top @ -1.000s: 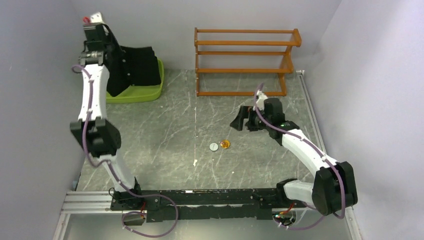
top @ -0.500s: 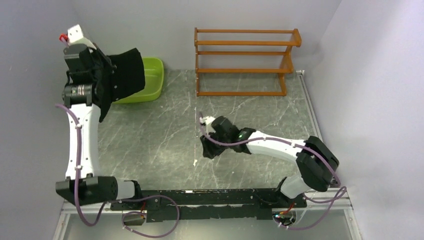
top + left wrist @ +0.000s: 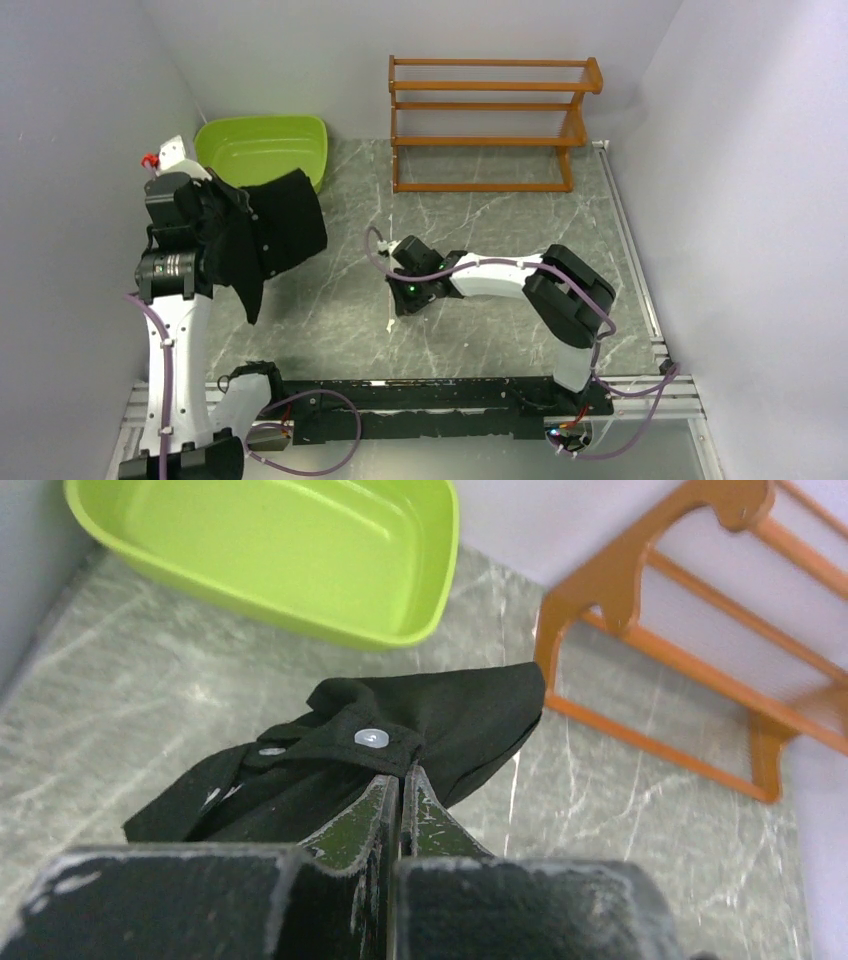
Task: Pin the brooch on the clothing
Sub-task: Move the brooch to the center of the board.
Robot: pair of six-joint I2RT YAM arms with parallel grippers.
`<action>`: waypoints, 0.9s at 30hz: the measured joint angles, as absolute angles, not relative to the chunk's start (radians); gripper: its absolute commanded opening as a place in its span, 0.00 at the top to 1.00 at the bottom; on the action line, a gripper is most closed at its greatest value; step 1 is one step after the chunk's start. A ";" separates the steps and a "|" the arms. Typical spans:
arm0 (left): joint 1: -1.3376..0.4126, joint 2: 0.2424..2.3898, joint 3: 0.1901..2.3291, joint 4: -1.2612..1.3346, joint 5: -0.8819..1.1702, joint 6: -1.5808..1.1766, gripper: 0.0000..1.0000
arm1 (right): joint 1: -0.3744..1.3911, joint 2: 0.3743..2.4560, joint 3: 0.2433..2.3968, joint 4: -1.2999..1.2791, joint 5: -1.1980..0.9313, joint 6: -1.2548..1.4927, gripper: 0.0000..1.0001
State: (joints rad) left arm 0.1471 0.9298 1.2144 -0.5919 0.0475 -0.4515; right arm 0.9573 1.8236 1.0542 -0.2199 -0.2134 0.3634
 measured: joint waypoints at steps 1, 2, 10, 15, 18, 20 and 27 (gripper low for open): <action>0.147 0.907 1.186 -0.601 0.066 -0.460 0.98 | 0.941 1.824 1.054 -0.216 -0.214 0.373 0.99; 0.147 0.896 1.171 -0.609 0.076 -0.466 0.97 | 0.923 1.824 1.054 -0.214 -0.215 0.379 1.00; 0.147 0.796 1.040 -0.650 0.139 -0.503 0.98 | 0.688 1.758 0.937 -0.138 -0.239 0.423 1.00; 0.147 0.813 1.039 -0.660 0.155 -0.507 0.97 | 0.645 1.655 0.839 -0.173 -0.195 0.431 1.00; 0.147 0.844 1.039 -0.659 0.176 -0.515 0.97 | 0.638 1.592 0.785 -0.205 -0.156 0.448 1.00; 0.146 0.863 1.038 -0.656 0.197 -0.521 0.97 | 0.617 1.554 0.754 -0.222 -0.136 0.464 1.00; 0.108 0.888 1.038 -0.648 0.257 -0.544 0.97 | 0.346 1.410 0.635 -0.250 -0.078 0.493 1.00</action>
